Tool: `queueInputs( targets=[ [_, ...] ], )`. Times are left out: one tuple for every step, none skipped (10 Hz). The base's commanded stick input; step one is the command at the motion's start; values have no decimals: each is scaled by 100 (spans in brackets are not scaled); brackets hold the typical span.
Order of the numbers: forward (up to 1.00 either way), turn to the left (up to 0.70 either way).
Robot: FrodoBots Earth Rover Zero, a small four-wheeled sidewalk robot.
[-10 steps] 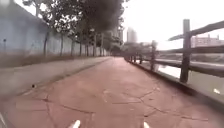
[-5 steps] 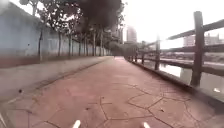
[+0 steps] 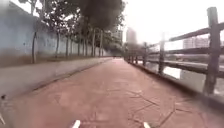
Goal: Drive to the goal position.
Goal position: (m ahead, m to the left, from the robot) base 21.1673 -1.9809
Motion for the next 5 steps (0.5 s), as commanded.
queueInputs(
  targets=[
    [70, 0],
    [70, 0],
    [70, 0],
    [70, 0],
    [70, 0]
  ],
)
